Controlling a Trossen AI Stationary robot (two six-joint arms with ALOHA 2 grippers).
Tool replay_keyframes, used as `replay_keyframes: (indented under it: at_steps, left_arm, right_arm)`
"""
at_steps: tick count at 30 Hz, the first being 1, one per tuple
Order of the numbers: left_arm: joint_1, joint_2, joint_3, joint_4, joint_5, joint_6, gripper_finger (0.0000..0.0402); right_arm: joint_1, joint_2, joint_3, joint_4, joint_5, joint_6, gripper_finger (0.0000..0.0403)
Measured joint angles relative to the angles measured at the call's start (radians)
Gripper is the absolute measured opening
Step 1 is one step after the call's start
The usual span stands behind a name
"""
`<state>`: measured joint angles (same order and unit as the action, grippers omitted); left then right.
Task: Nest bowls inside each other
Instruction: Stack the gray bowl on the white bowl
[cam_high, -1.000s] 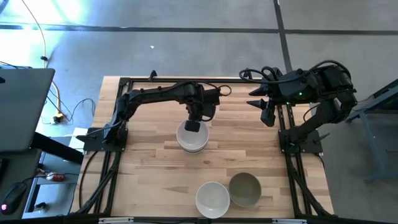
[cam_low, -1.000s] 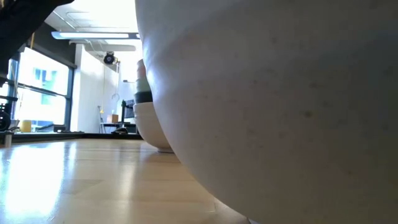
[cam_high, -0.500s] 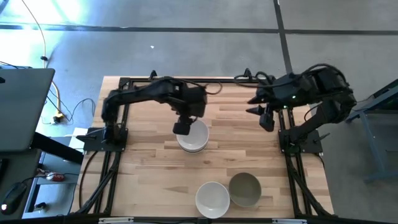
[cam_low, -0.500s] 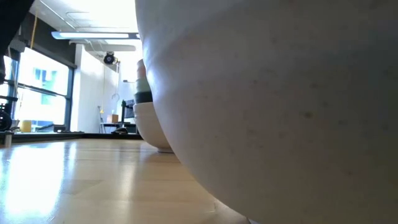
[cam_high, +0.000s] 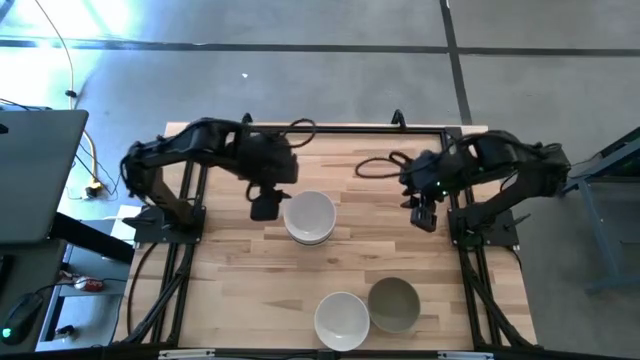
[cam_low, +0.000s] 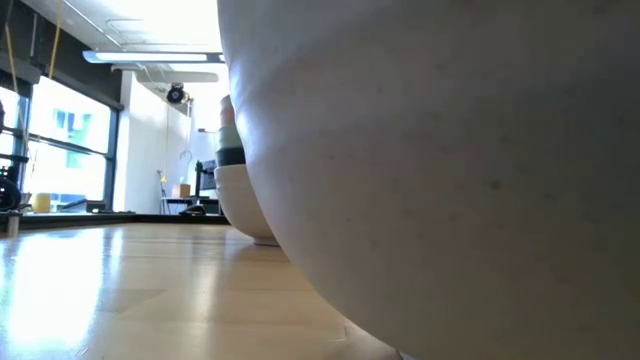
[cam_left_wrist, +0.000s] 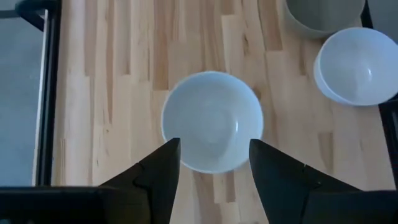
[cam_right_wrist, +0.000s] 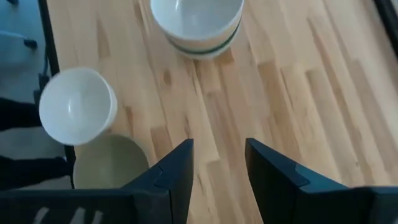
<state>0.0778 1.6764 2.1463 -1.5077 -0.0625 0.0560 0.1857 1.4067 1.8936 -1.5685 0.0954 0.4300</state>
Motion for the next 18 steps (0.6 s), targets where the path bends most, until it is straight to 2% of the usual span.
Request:
replay_keyframes:
  at_steps: [5, 12, 18]
  left_arm:
    - [-0.03, -0.086, -0.126, 0.028, -0.02, -0.069, 0.0182]
    - [-0.07, -0.235, -0.382, 0.214, -0.028, -0.17, 0.0182]
    - [-0.09, -0.333, -0.567, 0.355, -0.059, -0.241, 0.0182]
  right_arm:
    - [0.042, -0.018, -0.092, 0.02, -0.029, 0.047, 0.0138]
    - [0.111, -0.022, -0.215, 0.046, -0.114, 0.127, 0.0138]
    - [0.176, -0.022, -0.326, 0.165, -0.187, 0.183, 0.0138]
